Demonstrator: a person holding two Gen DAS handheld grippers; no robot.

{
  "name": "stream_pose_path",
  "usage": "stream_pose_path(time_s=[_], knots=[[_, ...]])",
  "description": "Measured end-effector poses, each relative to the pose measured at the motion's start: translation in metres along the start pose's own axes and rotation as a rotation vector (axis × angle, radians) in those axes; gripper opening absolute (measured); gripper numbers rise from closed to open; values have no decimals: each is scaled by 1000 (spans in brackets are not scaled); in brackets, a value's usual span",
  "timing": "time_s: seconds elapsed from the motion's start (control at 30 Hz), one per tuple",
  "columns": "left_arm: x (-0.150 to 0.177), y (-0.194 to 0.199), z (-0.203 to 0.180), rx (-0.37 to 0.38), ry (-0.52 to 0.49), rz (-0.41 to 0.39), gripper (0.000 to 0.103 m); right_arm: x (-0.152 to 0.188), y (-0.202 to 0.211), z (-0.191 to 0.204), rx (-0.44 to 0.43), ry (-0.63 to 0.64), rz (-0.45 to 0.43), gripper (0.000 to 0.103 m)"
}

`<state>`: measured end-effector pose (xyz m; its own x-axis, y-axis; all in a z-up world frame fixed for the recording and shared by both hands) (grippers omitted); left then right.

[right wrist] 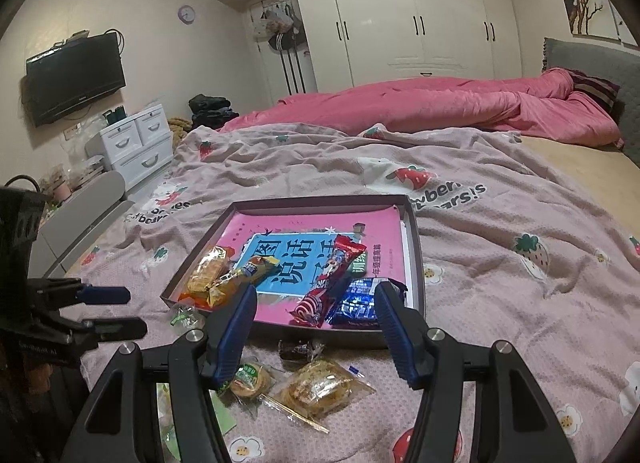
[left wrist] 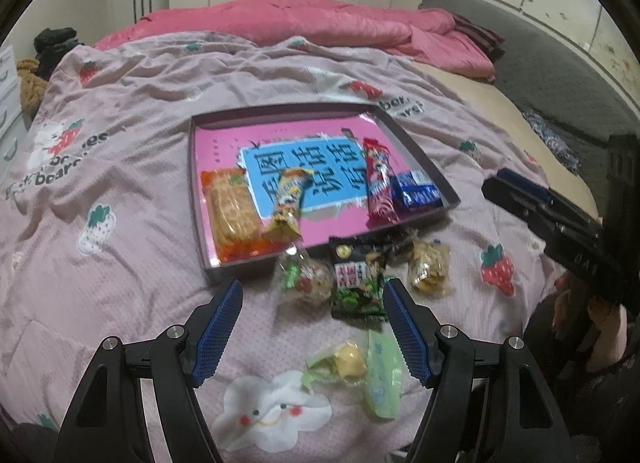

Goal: Organize snacks
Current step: 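Grasp the clear yellow candy bag with left tool while right tool grasps green pea bag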

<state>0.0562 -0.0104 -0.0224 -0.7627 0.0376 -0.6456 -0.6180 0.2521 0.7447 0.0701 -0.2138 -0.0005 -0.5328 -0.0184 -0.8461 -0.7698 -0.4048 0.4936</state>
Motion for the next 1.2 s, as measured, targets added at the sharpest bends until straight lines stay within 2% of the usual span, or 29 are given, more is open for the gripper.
stream_pose_path(time_s=[0.3, 0.67, 1.2], knots=[[17, -9, -13, 38, -34, 75, 75, 6, 3, 0, -9, -15, 17, 61], [40, -20, -31, 65, -95, 164, 77, 13, -2, 16, -31, 33, 52, 61], [59, -59, -17, 34, -36, 272, 78, 30, -21, 45, -97, 119, 129, 61]])
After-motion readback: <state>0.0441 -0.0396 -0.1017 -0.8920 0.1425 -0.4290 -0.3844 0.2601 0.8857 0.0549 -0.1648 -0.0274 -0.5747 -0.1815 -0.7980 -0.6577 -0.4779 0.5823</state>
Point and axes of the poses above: each gripper's, at about its wrist camera, not at the fingertips, and y roughly against the way its jaws point, z to its left, x to its underside, the point moved 4 cm from there along -y, roughly the way its jaws point, and after that the axes turned 5 degrees about -z, right-handed, at the moved point
